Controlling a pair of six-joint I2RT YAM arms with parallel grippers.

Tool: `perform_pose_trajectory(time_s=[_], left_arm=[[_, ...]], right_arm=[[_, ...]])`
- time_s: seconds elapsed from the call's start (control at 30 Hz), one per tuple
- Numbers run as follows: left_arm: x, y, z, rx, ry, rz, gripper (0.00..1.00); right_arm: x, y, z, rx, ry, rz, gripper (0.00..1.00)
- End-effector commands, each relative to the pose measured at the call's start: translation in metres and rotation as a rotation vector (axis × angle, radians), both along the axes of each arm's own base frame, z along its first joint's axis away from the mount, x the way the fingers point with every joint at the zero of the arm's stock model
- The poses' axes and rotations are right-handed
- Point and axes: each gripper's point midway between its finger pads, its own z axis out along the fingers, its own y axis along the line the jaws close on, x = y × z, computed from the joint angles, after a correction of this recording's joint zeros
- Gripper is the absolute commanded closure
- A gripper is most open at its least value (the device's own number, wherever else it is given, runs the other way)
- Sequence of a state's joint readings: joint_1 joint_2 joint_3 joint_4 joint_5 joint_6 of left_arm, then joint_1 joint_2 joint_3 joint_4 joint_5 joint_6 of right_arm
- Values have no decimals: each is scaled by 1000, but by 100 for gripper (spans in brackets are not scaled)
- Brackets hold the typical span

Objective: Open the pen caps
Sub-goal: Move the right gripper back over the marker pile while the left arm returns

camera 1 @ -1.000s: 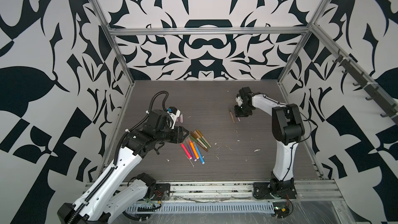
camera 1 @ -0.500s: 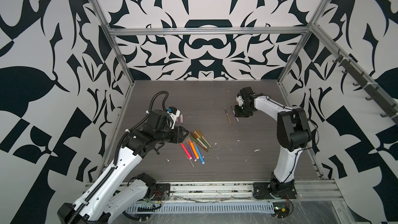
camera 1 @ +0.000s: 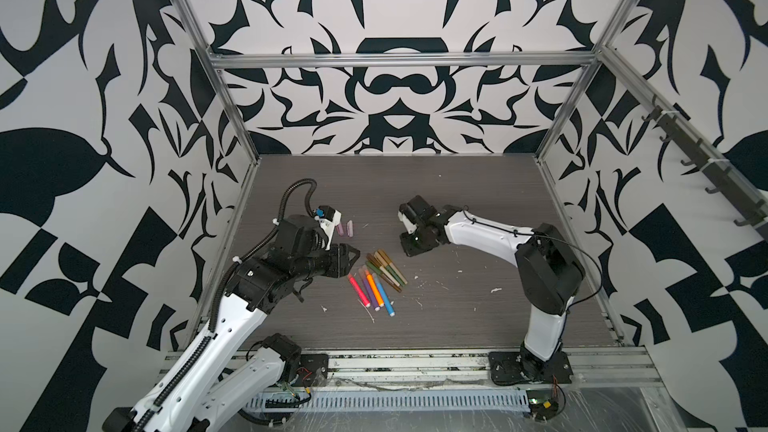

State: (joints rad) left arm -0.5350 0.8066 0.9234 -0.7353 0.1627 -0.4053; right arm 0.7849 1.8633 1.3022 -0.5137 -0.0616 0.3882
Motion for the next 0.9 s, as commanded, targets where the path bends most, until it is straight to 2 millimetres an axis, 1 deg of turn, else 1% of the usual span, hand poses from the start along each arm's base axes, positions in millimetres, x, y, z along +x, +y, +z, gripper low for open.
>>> perform_pose_trajectory(time_s=[0.0,0.1,0.13,0.23,0.33,0.47,0.6,0.77,0.87], left_arm=[[0,11,1,12,-32,50,48],[0,17,5,13,-56,72,47],[-1,17,5,13,-59,75,47],[-1,17,7,9,-63,75,47],[-1,16,5,9,-52,69,47],[0,15,3,8,-40,70,47],[0,15,3,7,-40,70,47],[-1,14,3,4,-40,68,47],[-1,14,3,1,-42,69,47]], right_arm=[[-20,19,10,11,-48,-12,70],[-38,31,3,-13,-53,20,70],[-40,32,2,-21,-55,26,70],[-44,35,1,-38,-69,31,70],[-45,34,6,-39,-87,25,70],[-45,21,11,-84,-109,15,70],[-47,10,4,-144,-101,18,70],[-49,10,-9,-173,-75,39,70],[-48,11,-10,-173,-70,32,70]])
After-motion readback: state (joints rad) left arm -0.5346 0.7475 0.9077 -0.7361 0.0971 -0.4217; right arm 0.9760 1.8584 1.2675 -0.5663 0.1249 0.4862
